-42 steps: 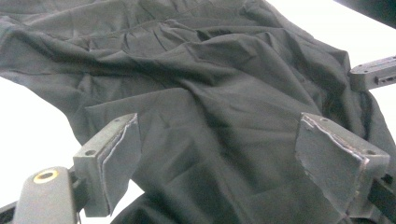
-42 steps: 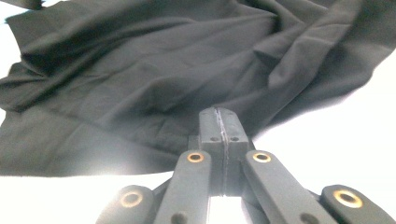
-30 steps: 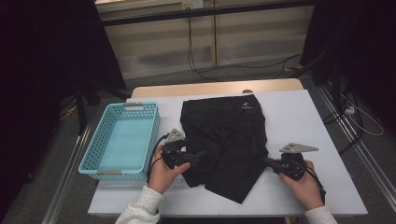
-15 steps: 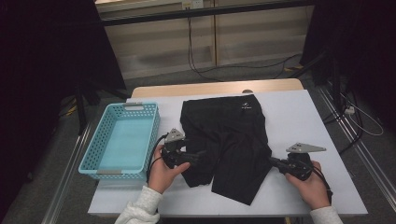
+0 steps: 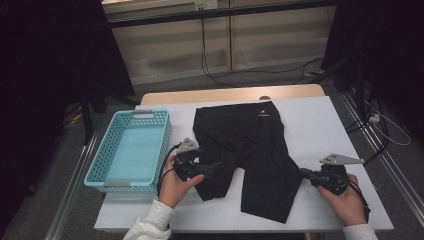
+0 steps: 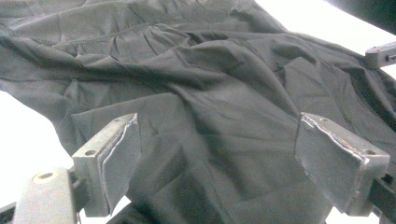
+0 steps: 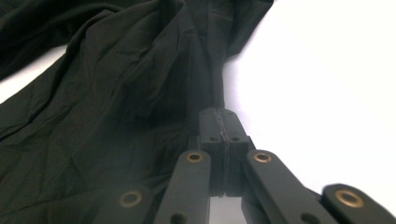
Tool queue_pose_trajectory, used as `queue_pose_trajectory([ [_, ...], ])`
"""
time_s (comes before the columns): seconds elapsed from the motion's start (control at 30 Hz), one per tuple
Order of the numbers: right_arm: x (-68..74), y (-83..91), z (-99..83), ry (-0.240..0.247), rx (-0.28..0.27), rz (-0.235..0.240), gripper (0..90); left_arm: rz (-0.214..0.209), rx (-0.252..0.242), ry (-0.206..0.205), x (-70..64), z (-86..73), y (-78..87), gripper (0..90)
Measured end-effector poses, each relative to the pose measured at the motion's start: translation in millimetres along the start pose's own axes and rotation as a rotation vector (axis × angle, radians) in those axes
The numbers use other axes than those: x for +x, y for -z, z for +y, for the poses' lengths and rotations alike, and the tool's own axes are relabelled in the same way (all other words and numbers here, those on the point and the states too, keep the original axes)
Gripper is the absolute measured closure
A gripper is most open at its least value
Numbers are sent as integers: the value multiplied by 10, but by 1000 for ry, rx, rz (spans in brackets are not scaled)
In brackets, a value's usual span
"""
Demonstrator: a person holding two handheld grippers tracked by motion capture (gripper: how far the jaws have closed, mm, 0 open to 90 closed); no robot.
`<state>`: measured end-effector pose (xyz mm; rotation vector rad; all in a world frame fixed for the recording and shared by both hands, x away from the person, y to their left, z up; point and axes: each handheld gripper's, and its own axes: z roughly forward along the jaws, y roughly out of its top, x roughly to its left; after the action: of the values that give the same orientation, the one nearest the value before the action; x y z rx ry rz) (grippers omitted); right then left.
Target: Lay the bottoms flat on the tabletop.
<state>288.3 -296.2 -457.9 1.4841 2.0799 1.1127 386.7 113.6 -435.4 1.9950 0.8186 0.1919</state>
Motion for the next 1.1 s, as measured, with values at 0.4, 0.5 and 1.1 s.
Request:
queue_pose_trajectory([
  [0.4, -22, -42, 118, 2, -48, -51, 680, 5, 12, -2, -5, -39, -2, 151],
  [0.5, -28, -120, 204, -4, -65, -75, 614, 7, 21, -3, -4, -55, -11, 151],
  [1.1, -173, -479, 295, -53, -24, -97, 892, 27, 31, 3, 17, -114, 2, 151],
])
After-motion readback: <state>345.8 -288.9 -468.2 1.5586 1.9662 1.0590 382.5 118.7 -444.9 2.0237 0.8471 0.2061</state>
